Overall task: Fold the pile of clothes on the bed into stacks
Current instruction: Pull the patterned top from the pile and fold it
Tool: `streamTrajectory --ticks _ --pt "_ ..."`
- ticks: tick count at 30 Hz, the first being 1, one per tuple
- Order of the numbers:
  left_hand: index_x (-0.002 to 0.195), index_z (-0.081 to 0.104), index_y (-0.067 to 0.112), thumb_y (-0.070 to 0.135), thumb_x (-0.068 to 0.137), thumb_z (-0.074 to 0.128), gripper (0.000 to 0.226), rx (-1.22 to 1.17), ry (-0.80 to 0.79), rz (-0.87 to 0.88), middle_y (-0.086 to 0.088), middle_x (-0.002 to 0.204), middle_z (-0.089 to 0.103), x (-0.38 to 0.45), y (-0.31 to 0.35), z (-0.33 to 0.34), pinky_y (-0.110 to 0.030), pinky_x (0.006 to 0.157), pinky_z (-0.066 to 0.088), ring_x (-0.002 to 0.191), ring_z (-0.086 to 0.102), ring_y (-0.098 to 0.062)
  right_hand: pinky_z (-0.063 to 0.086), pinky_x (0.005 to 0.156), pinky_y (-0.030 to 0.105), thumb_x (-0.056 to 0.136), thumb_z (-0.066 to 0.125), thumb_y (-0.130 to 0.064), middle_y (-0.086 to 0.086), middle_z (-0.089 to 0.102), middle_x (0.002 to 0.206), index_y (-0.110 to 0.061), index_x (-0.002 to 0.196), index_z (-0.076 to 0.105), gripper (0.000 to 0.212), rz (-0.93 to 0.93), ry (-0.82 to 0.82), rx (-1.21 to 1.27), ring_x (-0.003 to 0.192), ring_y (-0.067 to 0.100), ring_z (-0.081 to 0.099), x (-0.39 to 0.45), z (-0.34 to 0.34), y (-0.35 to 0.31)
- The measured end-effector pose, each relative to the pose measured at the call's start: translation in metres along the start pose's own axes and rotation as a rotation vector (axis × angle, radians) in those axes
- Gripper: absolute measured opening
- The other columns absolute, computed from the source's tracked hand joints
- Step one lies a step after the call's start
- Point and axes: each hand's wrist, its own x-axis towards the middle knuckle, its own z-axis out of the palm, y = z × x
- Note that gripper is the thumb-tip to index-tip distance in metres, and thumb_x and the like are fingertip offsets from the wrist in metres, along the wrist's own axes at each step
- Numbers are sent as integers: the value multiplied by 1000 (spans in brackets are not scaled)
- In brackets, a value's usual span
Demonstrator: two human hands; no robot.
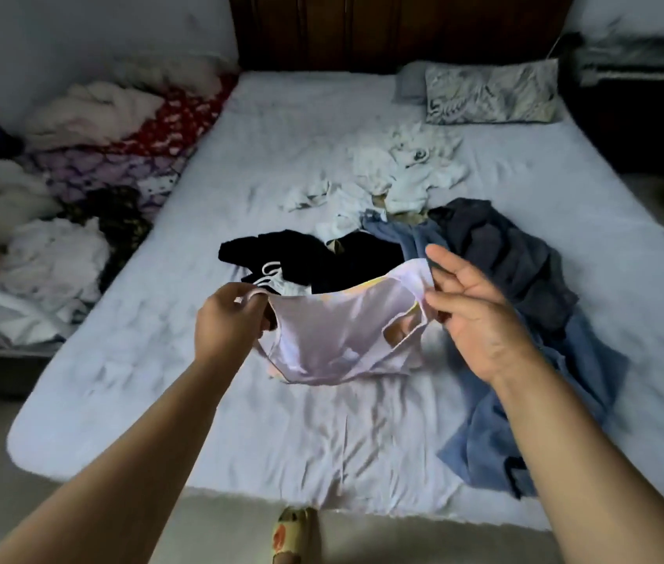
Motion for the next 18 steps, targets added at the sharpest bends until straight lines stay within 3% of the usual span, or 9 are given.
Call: streamTrajectory --ticks 2,4,6,8,11,13,18 --pt "95 66 13 8 81 66 14 -101 -64 -3 -2 57 62 9 25 -9 -24 55 49 45 55 -10 43 90 22 77 55 11 -12 59 127 -33 115 58 59 -37 -52 -39 112 5 55 3 8 -9" --pt "100 64 11 -1 81 67 23 -230 -183 -13 -5 66 59 21 51 -22 -16 48 47 43 54 -4 47 86 22 70 58 8 -20 53 133 -37 121 53 69 -81 -84 -95 103 5 58 10 17 -19" --pt "104 64 11 -4 78 67 31 -284 -322 49 -4 74 62 34 70 -36 -15 55 49 53 57 -3 50 80 19 70 58 14 -21 54 130 -34 125 50 74 -132 -71 -142 92 4 57 19 26 -27" --pt "111 64 16 -7 75 63 43 -255 -416 164 1 82 64 49 79 -46 -15 65 48 67 59 -2 46 87 19 78 52 23 -12 60 121 -26 119 56 64 -210 13 -189 101 5 56 29 33 -40" --pt "107 64 34 7 68 56 48 -64 -374 381 5 93 69 70 89 -55 -28 76 53 83 64 -11 48 83 17 80 50 22 -7 70 89 -14 103 64 45 -305 135 -210 90 11 62 44 45 -63" --pt "105 64 37 12 72 61 42 -28 -329 464 2 92 71 83 96 -56 -36 77 53 82 65 -16 50 77 15 80 53 21 -5 72 78 -11 99 64 38 -364 181 -226 78 10 67 55 51 -75" --pt "101 70 14 1 81 67 23 31 -148 474 3 72 65 127 113 -50 -8 58 42 54 53 4 51 80 20 83 65 3 -2 74 77 -16 91 67 21 -404 278 -382 74 13 67 95 57 -80"
